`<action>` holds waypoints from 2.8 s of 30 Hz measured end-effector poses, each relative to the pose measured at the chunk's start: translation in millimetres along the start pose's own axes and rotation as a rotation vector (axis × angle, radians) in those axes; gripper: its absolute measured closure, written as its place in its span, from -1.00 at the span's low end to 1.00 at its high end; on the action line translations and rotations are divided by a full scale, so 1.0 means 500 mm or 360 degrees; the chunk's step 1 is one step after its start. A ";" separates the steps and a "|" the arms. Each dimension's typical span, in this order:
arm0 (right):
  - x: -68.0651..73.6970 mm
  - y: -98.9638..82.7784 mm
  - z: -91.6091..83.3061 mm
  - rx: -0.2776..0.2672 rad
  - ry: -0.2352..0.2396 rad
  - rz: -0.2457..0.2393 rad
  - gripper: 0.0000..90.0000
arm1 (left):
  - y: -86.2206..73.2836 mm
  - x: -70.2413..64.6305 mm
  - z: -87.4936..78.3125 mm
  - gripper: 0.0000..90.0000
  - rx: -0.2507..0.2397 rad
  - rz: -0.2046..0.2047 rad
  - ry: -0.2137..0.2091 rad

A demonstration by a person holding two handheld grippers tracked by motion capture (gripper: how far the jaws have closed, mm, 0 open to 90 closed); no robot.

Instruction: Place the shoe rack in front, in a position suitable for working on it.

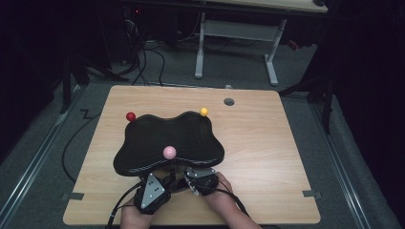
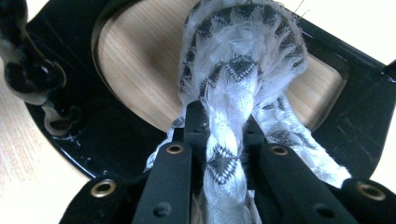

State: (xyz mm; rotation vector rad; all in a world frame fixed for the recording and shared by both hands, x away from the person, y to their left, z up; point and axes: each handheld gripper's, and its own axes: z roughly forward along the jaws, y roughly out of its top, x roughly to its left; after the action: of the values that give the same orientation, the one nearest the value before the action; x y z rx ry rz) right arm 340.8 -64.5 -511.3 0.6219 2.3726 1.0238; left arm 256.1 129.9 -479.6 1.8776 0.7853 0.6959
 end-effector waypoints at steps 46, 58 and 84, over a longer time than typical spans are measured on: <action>0.009 -0.031 -0.034 -0.0033 -0.0078 0.0102 0.76 | 0.008 0.026 0.012 0.54 0.0005 -0.0072 0.0060; 0.029 -0.023 -0.058 -0.0128 -0.0044 0.0070 0.75 | 0.019 0.036 0.007 0.38 -0.0037 -0.0086 0.0068; 0.092 -0.004 -0.053 -0.0104 0.0193 0.0077 0.73 | 0.009 0.070 -0.042 0.65 -0.0075 -0.0074 0.0063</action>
State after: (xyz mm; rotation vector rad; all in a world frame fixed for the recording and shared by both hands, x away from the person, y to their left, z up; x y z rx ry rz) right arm 288.7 -53.5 -507.8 0.6123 2.4272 1.1858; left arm 263.8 166.5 -462.7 1.8023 0.8280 0.7183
